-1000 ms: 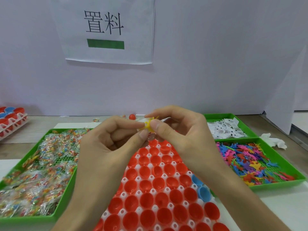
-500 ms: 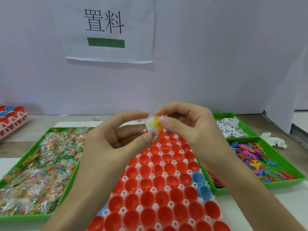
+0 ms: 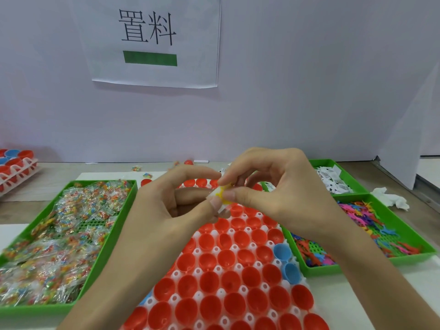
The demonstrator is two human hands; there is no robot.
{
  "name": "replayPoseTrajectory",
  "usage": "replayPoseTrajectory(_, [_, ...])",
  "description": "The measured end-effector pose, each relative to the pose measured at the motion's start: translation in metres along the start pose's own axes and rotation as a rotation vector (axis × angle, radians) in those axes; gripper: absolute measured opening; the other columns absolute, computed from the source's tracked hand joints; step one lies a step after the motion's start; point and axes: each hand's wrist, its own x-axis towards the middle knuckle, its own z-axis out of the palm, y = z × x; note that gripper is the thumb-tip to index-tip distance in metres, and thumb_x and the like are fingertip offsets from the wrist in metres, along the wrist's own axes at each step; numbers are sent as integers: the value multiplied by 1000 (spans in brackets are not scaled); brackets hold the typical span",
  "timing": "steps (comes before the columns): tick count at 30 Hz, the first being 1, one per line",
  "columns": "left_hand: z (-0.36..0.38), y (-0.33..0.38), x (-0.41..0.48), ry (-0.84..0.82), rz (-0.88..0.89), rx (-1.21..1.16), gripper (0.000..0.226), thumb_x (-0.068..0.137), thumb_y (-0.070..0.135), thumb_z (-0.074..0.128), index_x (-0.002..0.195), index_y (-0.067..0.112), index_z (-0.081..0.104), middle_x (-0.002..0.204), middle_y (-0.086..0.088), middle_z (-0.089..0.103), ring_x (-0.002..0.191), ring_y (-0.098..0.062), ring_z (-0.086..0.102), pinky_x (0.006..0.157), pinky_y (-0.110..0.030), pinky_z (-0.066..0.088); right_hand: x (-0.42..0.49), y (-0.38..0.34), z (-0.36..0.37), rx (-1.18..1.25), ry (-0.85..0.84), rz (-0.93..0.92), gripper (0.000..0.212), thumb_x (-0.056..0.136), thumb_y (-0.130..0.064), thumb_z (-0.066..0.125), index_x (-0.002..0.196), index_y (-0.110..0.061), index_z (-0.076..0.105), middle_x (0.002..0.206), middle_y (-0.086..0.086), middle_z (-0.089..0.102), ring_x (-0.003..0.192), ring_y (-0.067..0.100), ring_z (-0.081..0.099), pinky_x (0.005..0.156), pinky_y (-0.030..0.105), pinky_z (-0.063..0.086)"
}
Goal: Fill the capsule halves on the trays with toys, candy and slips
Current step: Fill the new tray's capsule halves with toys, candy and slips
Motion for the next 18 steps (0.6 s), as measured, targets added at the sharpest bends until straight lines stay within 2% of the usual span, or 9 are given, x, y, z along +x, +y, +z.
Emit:
replayPoseTrajectory(3, [0,-1,0,12,14,4,26,78,25,72,102,34,71,84,3,79,79,-14,77,71,-15,57,-1,1,2,-25,4,-4,16,79,-14,82,92,-22,77,85,-10,72,82,15,69,72,30,57])
replayPoseTrajectory(6, [-2,-3,1,36,40,41,38,79,22,72,115,31,65,85,4,79,83,-12,76,74,-15,56,-1,4,6,13,-11,69,21,83,-20,80,101,-30,75,92,-10,71,87,11,69,74,26,58])
replayPoseTrajectory(8, [-3,-4,2,52,61,77,41,82,15,71,119,30,62,84,6,79,84,-9,76,74,-13,55,0,7,12,-28,-17,97,16,87,-25,77,102,-30,76,93,-11,72,87,8,69,75,29,57])
replayPoseTrajectory(10, [-3,-5,2,86,79,100,42,84,9,71,118,31,61,83,7,79,82,-8,76,74,-12,55,-1,8,19,-110,38,36,9,88,-23,75,97,-25,78,89,-11,72,86,9,68,73,29,55])
replayPoseTrajectory(14, [-6,-9,4,153,41,68,38,83,6,74,112,29,65,81,4,79,79,-10,76,70,-14,56,-3,7,34,-242,151,-150,8,87,-15,76,93,-19,79,90,-9,68,85,10,65,71,18,49])
replayPoseTrajectory(18, [-12,-12,8,154,2,46,36,81,1,76,109,22,67,84,0,79,79,-14,76,70,-18,58,-5,9,41,-263,214,-162,9,87,-16,77,94,-20,79,87,-11,69,83,10,66,70,25,53])
